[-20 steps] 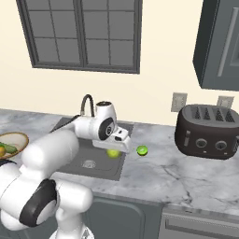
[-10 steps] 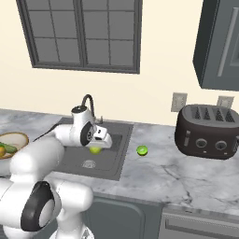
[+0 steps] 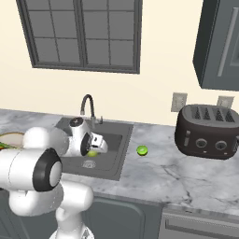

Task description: There is a mixed pile of frozen fruits and vegetables on the counter. Locate all the frozen vegetables and place the items in a bowl on the counter. Take all the frozen fruits and defrost them in a running sink.

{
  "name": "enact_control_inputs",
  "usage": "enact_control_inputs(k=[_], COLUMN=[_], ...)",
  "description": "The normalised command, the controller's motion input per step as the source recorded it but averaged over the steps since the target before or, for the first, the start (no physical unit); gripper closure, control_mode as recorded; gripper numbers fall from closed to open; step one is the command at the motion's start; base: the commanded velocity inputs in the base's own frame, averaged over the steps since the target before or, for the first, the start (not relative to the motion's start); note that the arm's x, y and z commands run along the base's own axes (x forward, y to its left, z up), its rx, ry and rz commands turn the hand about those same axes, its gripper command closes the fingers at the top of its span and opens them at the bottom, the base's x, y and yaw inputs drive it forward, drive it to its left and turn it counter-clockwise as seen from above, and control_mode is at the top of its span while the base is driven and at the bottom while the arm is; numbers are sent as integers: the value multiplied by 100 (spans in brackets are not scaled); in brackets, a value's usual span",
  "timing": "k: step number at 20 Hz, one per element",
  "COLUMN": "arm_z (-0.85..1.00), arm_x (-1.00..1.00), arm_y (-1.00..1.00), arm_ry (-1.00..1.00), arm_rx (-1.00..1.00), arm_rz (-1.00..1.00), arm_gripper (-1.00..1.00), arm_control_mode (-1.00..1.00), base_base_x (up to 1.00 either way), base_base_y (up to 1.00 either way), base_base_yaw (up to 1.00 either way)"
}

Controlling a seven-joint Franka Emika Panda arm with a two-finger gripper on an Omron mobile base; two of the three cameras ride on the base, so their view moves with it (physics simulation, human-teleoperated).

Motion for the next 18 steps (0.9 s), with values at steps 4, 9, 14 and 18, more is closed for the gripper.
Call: enact_control_inputs(k=[4, 9, 14, 18], arm_z=[-17, 0, -30, -35], arm_x=[65, 58, 43, 32], arm_y=[0, 4, 3, 10], arm_ry=[1, 8, 10, 0], arm_rx=[10, 5, 0, -2], arm_rz=[-8, -3, 2, 4], arm_gripper=[100, 100, 100, 100], arm_control_mode=[-100, -100, -100, -100], base_base_x=[0, 0, 0, 0], base_base_y=[0, 0, 0, 0], base_base_yaw=[0, 0, 0, 0])
